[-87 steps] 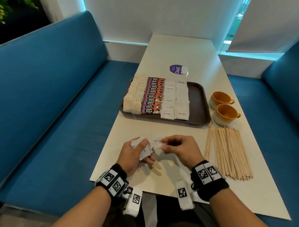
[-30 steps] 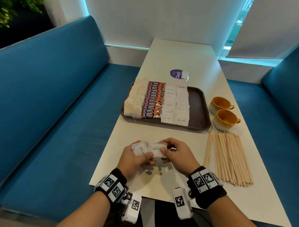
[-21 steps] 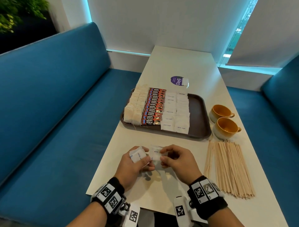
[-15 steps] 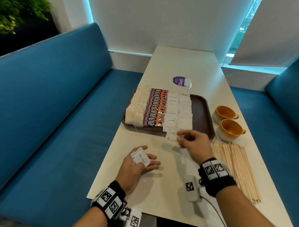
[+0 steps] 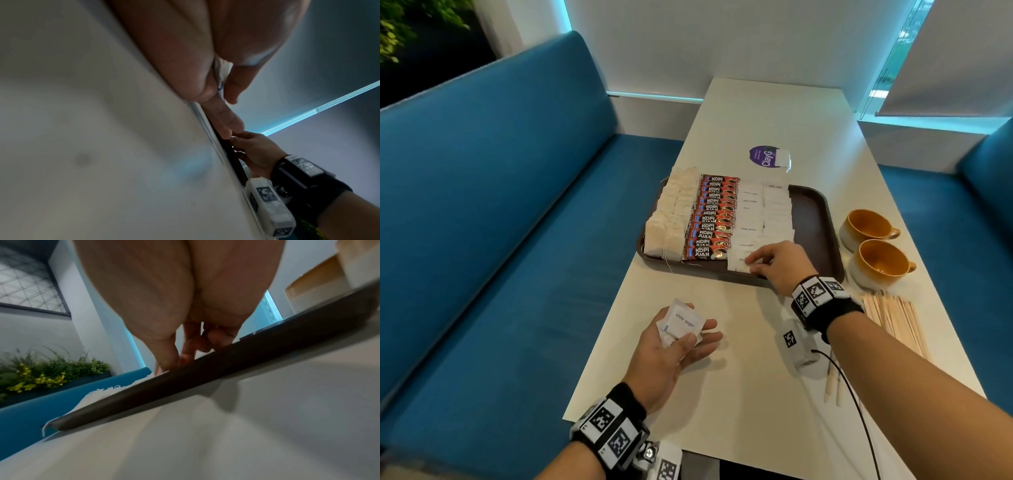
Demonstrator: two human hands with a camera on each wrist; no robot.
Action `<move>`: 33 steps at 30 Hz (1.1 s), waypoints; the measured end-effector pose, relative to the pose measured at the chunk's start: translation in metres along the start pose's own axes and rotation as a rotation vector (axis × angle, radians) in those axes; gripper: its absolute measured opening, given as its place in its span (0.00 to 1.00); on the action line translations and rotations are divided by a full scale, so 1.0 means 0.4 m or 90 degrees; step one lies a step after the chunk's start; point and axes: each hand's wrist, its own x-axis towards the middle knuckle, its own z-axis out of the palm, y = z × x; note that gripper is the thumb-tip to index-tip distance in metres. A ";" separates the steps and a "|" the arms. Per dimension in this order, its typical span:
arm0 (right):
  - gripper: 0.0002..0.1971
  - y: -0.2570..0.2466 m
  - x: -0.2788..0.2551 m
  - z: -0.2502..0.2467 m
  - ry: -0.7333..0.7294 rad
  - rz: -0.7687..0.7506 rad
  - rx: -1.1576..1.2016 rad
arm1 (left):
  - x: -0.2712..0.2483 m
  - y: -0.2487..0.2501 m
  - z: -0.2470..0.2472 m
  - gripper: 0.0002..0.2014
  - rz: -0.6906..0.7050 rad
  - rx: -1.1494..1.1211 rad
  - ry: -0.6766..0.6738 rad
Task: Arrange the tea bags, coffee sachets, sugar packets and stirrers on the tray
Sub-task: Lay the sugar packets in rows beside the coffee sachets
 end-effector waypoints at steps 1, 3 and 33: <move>0.05 -0.002 0.005 0.000 0.006 0.001 -0.024 | -0.001 0.000 0.000 0.19 -0.001 0.001 -0.002; 0.06 -0.007 0.015 -0.001 0.023 0.006 -0.058 | 0.000 0.000 -0.001 0.19 0.000 0.005 -0.004; 0.08 -0.084 -0.288 0.116 -0.074 0.001 0.418 | -0.012 0.016 0.016 0.16 -0.018 0.050 0.009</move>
